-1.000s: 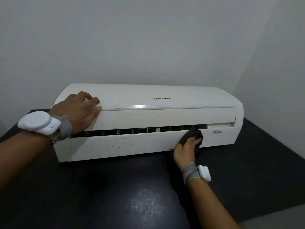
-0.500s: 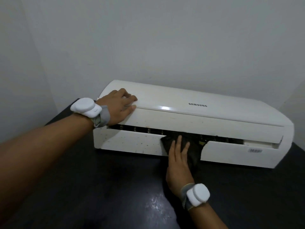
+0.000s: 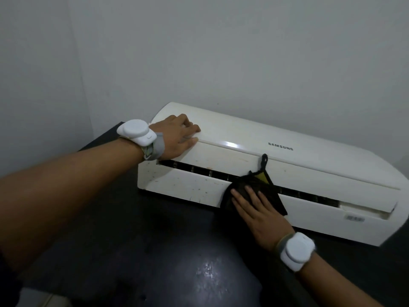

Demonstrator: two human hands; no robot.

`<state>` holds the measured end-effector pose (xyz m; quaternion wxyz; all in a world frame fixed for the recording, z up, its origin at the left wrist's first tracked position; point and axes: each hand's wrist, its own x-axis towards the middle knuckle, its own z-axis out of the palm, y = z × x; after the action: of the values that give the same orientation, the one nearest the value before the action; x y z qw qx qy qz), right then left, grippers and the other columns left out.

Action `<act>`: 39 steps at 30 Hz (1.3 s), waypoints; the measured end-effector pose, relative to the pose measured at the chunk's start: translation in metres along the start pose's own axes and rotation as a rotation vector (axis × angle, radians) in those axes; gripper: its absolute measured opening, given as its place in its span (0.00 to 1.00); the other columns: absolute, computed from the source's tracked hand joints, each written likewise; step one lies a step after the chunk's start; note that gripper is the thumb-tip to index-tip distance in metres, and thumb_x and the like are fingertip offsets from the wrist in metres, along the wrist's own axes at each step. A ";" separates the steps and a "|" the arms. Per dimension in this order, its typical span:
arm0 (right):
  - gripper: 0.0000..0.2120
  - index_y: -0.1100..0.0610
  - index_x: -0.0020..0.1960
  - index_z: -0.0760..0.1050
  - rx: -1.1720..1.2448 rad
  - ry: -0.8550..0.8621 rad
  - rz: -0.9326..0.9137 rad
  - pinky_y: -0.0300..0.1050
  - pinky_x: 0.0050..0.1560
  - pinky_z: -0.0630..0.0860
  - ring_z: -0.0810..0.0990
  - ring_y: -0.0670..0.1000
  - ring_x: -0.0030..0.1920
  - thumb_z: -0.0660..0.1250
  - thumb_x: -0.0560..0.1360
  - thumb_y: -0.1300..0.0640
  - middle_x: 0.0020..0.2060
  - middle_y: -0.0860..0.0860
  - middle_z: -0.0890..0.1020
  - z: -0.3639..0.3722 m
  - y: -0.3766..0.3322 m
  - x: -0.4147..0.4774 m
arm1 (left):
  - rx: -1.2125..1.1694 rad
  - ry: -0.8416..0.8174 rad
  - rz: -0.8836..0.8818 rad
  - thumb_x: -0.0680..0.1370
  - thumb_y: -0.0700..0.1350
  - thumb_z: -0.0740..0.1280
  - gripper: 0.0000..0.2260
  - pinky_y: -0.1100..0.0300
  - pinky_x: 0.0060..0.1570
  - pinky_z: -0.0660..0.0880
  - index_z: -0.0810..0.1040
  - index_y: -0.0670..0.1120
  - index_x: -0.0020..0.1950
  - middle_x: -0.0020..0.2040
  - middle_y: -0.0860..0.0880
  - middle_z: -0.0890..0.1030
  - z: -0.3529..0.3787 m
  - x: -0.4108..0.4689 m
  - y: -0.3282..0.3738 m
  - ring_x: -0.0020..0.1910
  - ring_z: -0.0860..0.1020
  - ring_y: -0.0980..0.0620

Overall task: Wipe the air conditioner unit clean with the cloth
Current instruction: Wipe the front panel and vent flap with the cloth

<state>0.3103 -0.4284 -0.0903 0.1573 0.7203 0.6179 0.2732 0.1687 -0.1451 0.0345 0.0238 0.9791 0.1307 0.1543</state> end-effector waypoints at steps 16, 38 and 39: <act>0.37 0.49 0.59 0.80 -0.066 -0.037 -0.420 0.48 0.51 0.79 0.81 0.49 0.56 0.82 0.51 0.48 0.61 0.45 0.79 -0.012 0.050 0.014 | 0.042 -0.029 0.047 0.80 0.57 0.52 0.19 0.52 0.58 0.70 0.63 0.58 0.70 0.65 0.51 0.66 -0.001 0.004 -0.010 0.63 0.67 0.49; 0.32 0.47 0.70 0.70 -0.224 0.054 -0.420 0.63 0.73 0.37 0.50 0.58 0.75 0.73 0.67 0.47 0.75 0.55 0.55 -0.011 0.002 0.076 | 0.028 -0.002 0.072 0.80 0.55 0.52 0.19 0.53 0.58 0.69 0.64 0.58 0.71 0.65 0.52 0.67 0.000 0.004 -0.011 0.63 0.66 0.50; 0.32 0.47 0.70 0.69 -0.232 0.058 -0.422 0.63 0.72 0.38 0.50 0.58 0.75 0.72 0.68 0.47 0.75 0.55 0.55 -0.011 -0.001 0.078 | 0.028 0.001 0.073 0.80 0.55 0.53 0.19 0.54 0.58 0.68 0.64 0.57 0.71 0.65 0.52 0.67 0.000 0.004 -0.011 0.63 0.66 0.49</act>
<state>0.3099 -0.3530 -0.0661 0.2749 0.5441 0.7234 0.3241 0.1693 -0.1335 0.0343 0.0041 0.9833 0.0970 0.1537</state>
